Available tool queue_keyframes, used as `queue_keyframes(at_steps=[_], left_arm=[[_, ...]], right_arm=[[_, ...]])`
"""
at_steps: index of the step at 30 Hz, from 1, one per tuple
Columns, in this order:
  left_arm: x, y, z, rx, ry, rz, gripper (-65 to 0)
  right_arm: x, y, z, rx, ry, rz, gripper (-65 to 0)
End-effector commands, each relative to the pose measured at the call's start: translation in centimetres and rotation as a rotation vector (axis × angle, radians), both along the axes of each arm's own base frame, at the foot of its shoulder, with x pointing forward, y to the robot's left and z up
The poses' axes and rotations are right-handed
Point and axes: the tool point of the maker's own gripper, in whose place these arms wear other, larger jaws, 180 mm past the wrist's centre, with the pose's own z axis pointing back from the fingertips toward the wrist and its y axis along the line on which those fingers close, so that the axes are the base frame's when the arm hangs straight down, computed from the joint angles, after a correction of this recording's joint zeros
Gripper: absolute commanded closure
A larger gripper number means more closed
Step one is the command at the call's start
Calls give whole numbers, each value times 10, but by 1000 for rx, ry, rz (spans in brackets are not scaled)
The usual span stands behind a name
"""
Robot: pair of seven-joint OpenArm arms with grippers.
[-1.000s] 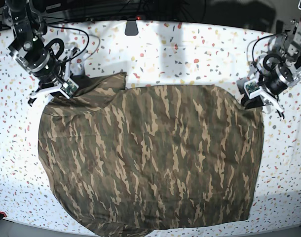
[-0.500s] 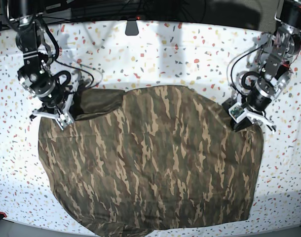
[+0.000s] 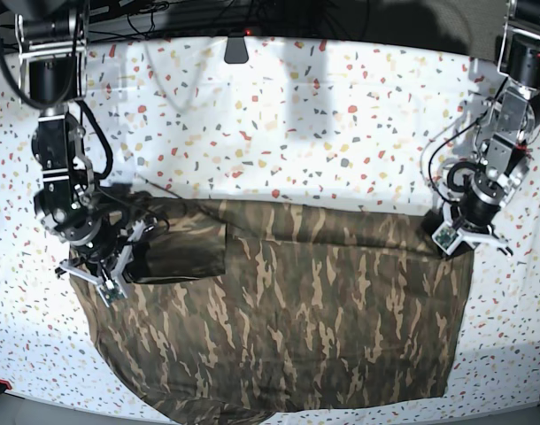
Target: Fold the T-shirt properly
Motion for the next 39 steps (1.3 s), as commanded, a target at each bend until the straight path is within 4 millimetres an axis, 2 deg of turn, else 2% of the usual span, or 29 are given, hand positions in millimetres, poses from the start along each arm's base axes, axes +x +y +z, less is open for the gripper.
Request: queue_keyframes(at_steps=[1, 6, 9, 14, 19, 22, 26, 34, 36, 39], left_arm=[[17, 7, 25, -3, -73, 10, 0], [35, 9, 46, -1, -120, 14, 0], [39, 12, 51, 5, -124, 20, 0], [30, 8, 38, -54, -25, -28, 0], [29, 25, 35, -26, -7, -13, 0], [27, 27, 32, -20, 6, -4, 0], [25, 21, 27, -34, 13, -10, 0], [18, 10, 17, -54, 65, -52, 0], [18, 9, 17, -56, 66, -53, -32], [17, 10, 16, -56, 68, -52, -35]], right_arm=[[18, 3, 23, 1, -65, 18, 0], [41, 27, 21, -81, -38, 104, 0], [53, 38, 24, -95, -37, 122, 0], [69, 34, 35, -87, -66, 77, 0], [77, 39, 47, -98, -101, 72, 0], [81, 46, 51, -120, -129, 89, 0], [88, 55, 63, -105, -160, 100, 0], [98, 56, 84, -104, -205, 102, 0], [101, 56, 90, -104, -216, 102, 0], [105, 56, 99, -106, -232, 100, 0]])
